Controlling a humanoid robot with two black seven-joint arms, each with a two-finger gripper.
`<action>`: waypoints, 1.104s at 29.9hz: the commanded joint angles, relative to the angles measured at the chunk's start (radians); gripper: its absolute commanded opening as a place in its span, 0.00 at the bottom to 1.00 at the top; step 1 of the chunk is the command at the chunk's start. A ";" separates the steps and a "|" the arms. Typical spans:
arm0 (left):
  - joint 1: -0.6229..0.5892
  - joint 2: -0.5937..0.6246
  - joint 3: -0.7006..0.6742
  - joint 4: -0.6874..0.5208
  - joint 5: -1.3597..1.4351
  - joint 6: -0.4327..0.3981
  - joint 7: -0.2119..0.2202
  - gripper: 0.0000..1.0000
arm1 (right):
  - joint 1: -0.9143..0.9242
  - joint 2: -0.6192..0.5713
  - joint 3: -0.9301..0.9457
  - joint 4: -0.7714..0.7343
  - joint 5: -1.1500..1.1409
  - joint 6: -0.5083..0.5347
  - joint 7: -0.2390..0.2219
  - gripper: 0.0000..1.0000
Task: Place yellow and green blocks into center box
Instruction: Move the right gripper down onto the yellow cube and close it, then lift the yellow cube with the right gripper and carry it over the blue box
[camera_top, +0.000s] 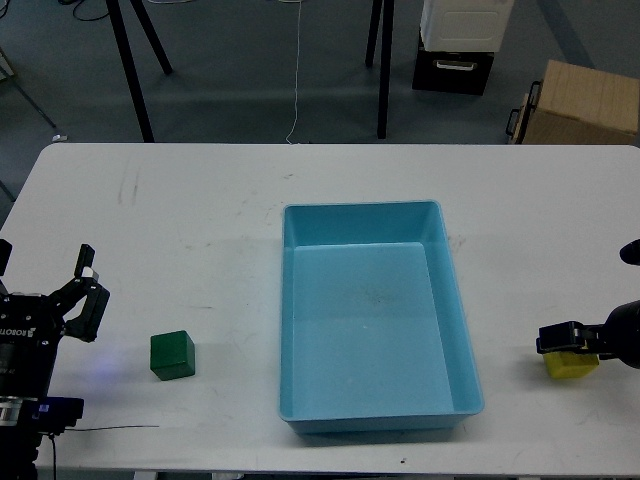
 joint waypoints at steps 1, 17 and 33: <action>0.000 0.000 0.001 0.001 0.000 0.000 0.000 1.00 | 0.000 0.015 0.001 -0.013 0.000 -0.003 0.000 0.96; 0.000 0.000 0.001 0.012 0.000 0.000 0.000 1.00 | 0.018 -0.069 0.028 0.039 0.014 -0.005 -0.001 0.00; -0.015 0.000 0.003 0.019 0.001 0.000 0.002 1.00 | 0.353 0.212 0.044 -0.155 0.588 0.006 0.011 0.01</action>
